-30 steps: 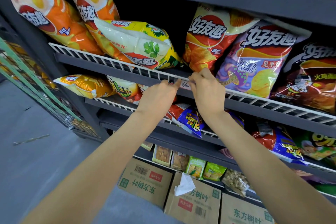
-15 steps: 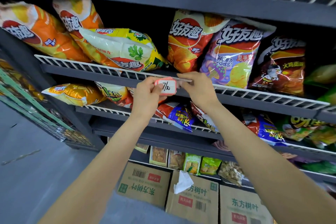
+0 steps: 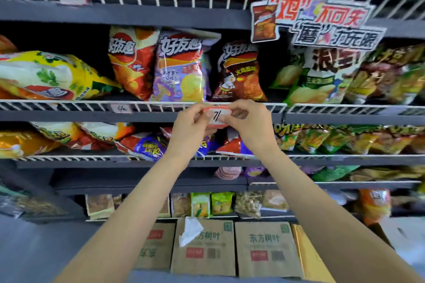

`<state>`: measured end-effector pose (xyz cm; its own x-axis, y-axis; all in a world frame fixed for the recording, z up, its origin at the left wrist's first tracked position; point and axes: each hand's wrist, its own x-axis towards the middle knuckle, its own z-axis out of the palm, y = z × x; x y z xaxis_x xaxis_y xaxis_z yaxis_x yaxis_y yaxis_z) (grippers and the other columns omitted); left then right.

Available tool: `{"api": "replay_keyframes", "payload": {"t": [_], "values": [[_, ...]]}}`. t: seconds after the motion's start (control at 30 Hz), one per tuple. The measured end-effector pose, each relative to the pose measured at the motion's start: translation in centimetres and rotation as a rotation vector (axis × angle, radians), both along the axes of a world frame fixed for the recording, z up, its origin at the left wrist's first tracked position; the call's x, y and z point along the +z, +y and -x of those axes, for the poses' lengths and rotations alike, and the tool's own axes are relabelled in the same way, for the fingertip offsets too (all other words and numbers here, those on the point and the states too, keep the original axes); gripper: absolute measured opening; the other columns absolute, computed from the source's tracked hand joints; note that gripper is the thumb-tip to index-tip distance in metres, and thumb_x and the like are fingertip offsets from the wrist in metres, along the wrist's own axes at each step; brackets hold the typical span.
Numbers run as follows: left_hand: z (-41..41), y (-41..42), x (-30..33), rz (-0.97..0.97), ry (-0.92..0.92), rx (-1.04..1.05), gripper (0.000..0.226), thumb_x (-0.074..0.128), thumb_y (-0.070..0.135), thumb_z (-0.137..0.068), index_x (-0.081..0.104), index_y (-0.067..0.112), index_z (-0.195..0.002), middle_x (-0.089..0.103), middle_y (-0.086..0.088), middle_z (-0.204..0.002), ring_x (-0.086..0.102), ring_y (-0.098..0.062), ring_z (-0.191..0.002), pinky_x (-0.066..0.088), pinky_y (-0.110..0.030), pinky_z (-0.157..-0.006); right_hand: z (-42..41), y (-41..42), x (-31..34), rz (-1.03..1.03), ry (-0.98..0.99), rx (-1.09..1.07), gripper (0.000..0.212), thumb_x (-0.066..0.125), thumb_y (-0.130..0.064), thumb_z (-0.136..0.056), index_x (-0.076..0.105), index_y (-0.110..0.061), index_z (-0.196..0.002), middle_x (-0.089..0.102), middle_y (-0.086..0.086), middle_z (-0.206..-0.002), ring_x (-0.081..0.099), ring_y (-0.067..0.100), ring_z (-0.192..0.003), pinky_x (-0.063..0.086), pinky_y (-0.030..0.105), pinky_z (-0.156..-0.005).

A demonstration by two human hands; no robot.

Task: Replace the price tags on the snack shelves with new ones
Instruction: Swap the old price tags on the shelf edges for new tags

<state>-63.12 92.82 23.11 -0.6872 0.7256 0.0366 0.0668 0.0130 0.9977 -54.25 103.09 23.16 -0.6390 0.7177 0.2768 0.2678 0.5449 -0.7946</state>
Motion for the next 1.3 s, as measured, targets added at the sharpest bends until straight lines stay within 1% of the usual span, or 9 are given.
{"api": "replay_keyframes", "payload": {"t": [0.13, 0.37, 0.57, 0.67, 0.8, 0.9, 1.0, 1.17, 1.3], "values": [[-6.9, 4.3, 0.0, -0.012, 0.021, 0.007, 0.019, 0.047, 0.007, -0.096, 0.061, 0.020, -0.092, 0.067, -0.001, -0.088, 0.067, -0.015, -0.083, 0.057, -0.025, -0.076, -7.2, 4.7, 0.3, 0.031, 0.028, 0.000, 0.014, 0.077, -0.018, -0.074, 0.072, -0.014, -0.087, 0.059, -0.007, -0.067, 0.051, -0.001, -0.058, 0.037, 0.007, -0.054], [-16.9, 11.5, 0.2, -0.022, 0.025, -0.007, 0.016, 0.048, 0.002, -0.095, 0.060, 0.009, -0.102, 0.067, -0.006, -0.087, 0.067, -0.017, -0.082, 0.057, -0.019, -0.069, -18.0, 12.4, 1.0, 0.040, 0.007, -0.014, 0.012, 0.077, -0.018, -0.076, 0.068, -0.025, -0.080, 0.060, -0.010, -0.065, 0.055, 0.001, -0.061, 0.046, 0.015, -0.059], [-21.3, 16.1, -0.3, -0.013, -0.124, -0.029, 0.025, 0.046, -0.002, -0.094, 0.060, 0.018, -0.096, 0.067, 0.001, -0.084, 0.066, -0.011, -0.079, 0.058, -0.021, -0.070, -23.1, 17.1, 1.0, 0.091, 0.014, -0.071, 0.016, 0.074, -0.018, -0.078, 0.073, -0.013, -0.093, 0.068, -0.002, -0.078, 0.063, 0.005, -0.073, 0.052, 0.018, -0.069], [-23.2, 18.6, -0.8, 0.017, -0.088, -0.047, 0.021, 0.044, -0.003, -0.095, 0.057, 0.011, -0.103, 0.065, -0.003, -0.089, 0.065, -0.014, -0.081, 0.058, -0.023, -0.072, -25.6, 19.5, 0.2, 0.069, 0.003, -0.112, 0.010, 0.066, -0.015, -0.086, 0.070, -0.013, -0.095, 0.070, 0.000, -0.081, 0.064, 0.002, -0.072, 0.052, 0.013, -0.061], [-25.9, 22.6, -1.4, 0.080, -0.020, -0.031, 0.024, 0.044, -0.002, -0.095, 0.056, 0.009, -0.113, 0.065, -0.008, -0.104, 0.065, -0.018, -0.094, 0.058, -0.023, -0.074, -29.3, 24.0, -0.7, 0.089, -0.007, -0.207, 0.015, 0.058, -0.014, -0.091, 0.069, -0.009, -0.100, 0.072, 0.009, -0.090, 0.068, 0.019, -0.075, 0.058, 0.036, -0.070], [-28.2, 26.6, -2.0, 0.134, -0.018, -0.040, 0.028, 0.045, -0.002, -0.094, 0.055, 0.010, -0.118, 0.064, -0.011, -0.112, 0.064, -0.021, -0.099, 0.057, -0.030, -0.078, -32.0, 28.1, -1.3, 0.064, -0.031, -0.232, 0.015, 0.059, -0.015, -0.090, 0.072, -0.010, -0.095, 0.071, 0.005, -0.087, 0.068, 0.020, -0.077, 0.057, 0.041, -0.075], [-30.0, 30.9, -3.0, 0.193, 0.002, -0.016, 0.031, 0.046, 0.000, -0.094, 0.054, 0.008, -0.123, 0.062, -0.011, -0.117, 0.062, -0.020, -0.102, 0.057, -0.030, -0.079, -33.8, 31.7, -1.6, 0.039, -0.076, -0.204, 0.018, 0.055, -0.015, -0.092, 0.072, -0.008, -0.094, 0.068, 0.002, -0.080, 0.068, 0.021, -0.075, 0.057, 0.037, -0.075], [-32.6, 36.6, -4.3, 0.268, -0.046, 0.068, 0.045, 0.046, -0.001, -0.094, 0.040, 0.007, -0.138, 0.053, -0.016, -0.131, 0.061, -0.022, -0.096, 0.055, -0.037, -0.083, -35.6, 36.7, -2.6, -0.013, -0.141, -0.094, 0.021, 0.052, -0.014, -0.094, 0.072, -0.008, -0.097, 0.067, 0.003, -0.076, 0.061, 0.018, -0.060, 0.040, 0.013, -0.049], [-33.8, 39.2, -4.0, 0.259, -0.079, 0.092, 0.055, 0.044, -0.003, -0.094, 0.026, 0.006, -0.145, 0.048, -0.016, -0.136, 0.059, -0.025, -0.103, 0.054, -0.035, -0.085, -36.0, 39.0, -2.8, 0.001, -0.110, -0.078, 0.020, 0.052, -0.010, -0.092, 0.072, -0.007, -0.092, 0.066, 0.001, -0.077, 0.057, 0.009, -0.059, 0.038, 0.006, -0.049]]}}
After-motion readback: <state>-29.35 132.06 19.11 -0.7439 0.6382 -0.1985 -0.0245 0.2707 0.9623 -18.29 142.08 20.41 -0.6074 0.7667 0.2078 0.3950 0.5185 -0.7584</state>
